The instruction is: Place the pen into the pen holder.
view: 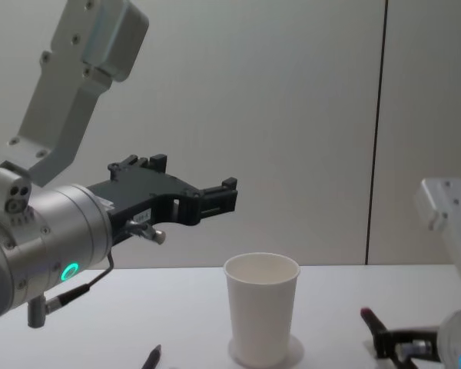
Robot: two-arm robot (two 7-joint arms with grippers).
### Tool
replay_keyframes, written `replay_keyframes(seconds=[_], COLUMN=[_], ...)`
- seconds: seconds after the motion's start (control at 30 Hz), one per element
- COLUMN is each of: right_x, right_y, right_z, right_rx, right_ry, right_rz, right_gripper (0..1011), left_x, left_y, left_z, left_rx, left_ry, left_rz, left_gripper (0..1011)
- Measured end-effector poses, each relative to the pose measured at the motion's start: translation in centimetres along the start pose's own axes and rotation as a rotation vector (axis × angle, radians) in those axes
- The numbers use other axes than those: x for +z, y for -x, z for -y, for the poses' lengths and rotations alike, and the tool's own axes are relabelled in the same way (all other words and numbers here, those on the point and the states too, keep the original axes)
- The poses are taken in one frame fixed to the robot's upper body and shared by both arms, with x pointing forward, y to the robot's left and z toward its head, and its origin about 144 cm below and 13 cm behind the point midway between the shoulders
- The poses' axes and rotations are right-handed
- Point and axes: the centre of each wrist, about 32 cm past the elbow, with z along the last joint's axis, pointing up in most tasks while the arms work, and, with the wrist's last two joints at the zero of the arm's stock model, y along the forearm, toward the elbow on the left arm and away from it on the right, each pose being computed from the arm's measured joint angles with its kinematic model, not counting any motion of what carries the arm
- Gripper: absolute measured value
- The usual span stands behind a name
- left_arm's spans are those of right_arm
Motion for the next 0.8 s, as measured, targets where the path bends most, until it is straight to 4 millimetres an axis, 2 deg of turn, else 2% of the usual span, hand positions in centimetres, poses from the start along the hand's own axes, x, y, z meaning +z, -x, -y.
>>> replay_keyframes(seconds=[0.8], right_x=[1.7], right_y=[-1.0], right_z=[1.7], right_rx=[0.143], right_ry=[-0.351], right_rz=[0.009], right_gripper=[168], left_x=[0.0], left_y=[0.0], left_z=[0.0], left_rx=[0.000], left_ry=[0.000], left_rz=[0.000], left_gripper=[1004])
